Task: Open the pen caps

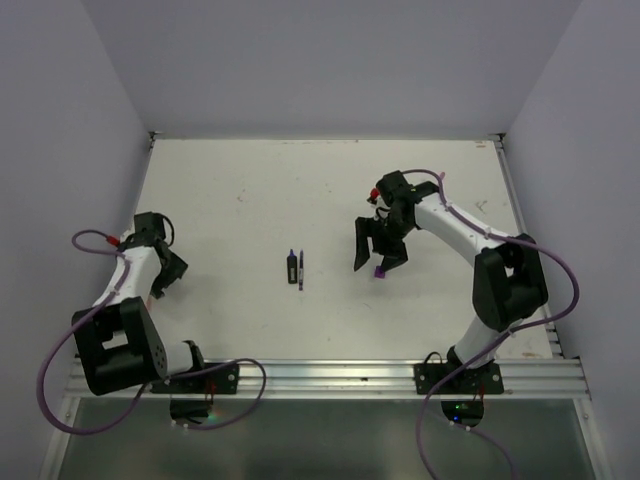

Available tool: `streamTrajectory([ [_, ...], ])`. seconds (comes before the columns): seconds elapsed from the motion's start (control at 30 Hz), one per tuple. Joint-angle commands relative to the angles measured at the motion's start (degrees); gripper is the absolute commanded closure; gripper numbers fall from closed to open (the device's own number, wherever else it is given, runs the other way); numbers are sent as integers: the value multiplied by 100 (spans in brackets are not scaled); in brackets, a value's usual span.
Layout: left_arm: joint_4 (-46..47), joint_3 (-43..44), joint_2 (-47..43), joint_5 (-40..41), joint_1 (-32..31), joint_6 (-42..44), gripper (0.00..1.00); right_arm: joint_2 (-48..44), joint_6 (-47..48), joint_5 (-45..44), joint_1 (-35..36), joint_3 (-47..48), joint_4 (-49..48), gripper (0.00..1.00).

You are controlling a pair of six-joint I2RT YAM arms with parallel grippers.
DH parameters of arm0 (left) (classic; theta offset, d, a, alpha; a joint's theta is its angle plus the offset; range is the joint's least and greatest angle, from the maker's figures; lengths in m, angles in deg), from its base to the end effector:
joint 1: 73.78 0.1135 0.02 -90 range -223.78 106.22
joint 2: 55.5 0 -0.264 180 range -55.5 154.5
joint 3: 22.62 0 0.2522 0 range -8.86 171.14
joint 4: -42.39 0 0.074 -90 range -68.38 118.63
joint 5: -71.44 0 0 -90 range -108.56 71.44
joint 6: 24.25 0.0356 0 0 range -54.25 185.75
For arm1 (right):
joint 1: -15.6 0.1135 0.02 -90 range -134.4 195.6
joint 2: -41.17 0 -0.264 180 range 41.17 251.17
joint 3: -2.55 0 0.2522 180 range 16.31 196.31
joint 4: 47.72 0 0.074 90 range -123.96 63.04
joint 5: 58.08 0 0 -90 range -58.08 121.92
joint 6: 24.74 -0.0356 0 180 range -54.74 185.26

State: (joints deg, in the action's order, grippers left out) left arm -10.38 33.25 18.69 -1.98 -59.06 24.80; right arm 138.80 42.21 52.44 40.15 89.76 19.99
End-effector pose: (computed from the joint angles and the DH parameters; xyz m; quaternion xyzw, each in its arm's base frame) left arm 0.2126 0.0664 0.1860 -0.4767 0.8521 0.1016 0.1906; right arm 0.2906 0.1465 0.2245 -0.0312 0.9784 0.2032 0.0216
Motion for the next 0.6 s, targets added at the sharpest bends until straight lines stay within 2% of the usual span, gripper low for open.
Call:
streamTrajectory([
  [0.0,41,280,104,600,311,-45,38,-165,20,207,137,310,466,27],
  [0.2,138,746,368,908,908,420,37,-296,46,269,348,144,608,27],
  [0.33,437,817,587,672,1121,667,37,-420,-15,313,471,-24,572,28],
  [0.57,1201,378,948,-75,1156,895,41,-534,-59,383,515,117,555,29],
])
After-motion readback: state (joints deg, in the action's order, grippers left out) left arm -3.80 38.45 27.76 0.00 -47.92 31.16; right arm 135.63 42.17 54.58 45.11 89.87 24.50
